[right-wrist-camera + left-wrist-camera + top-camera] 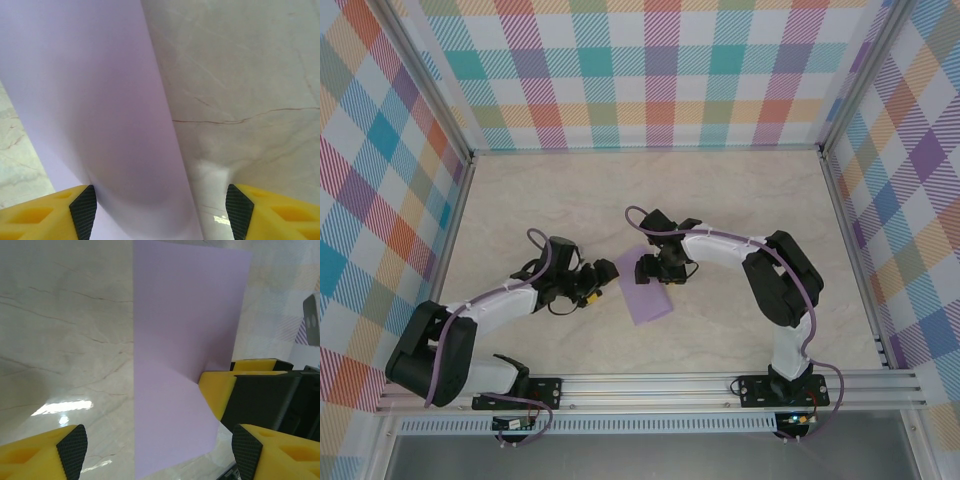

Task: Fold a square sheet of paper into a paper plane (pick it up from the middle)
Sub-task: Fold the square sheet of paper in half at the center of the table.

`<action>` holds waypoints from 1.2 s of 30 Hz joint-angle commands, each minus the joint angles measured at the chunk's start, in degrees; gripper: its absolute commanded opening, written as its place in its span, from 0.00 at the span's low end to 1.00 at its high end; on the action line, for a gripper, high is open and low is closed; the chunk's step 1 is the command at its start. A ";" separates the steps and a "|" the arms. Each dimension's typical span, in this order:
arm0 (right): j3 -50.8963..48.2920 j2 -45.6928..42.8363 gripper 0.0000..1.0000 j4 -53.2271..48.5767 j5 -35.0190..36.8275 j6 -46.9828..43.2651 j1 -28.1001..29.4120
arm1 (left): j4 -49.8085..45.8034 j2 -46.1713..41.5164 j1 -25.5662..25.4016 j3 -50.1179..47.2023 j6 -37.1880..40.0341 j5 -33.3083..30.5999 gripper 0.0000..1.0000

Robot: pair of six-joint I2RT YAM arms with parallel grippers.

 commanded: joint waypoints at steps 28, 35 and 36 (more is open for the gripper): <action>0.07 2.66 0.54 -3.18 0.57 -10.07 -3.56 | -0.96 8.52 -6.29 8.08 -2.96 -9.56 0.66; 1.16 5.07 0.54 -3.25 0.77 -10.05 -3.73 | -3.43 8.12 -6.34 8.75 -2.88 -11.65 0.66; 1.25 5.33 0.54 -3.15 0.75 -9.88 -3.83 | -3.85 8.04 -6.34 8.79 -2.88 -12.08 0.66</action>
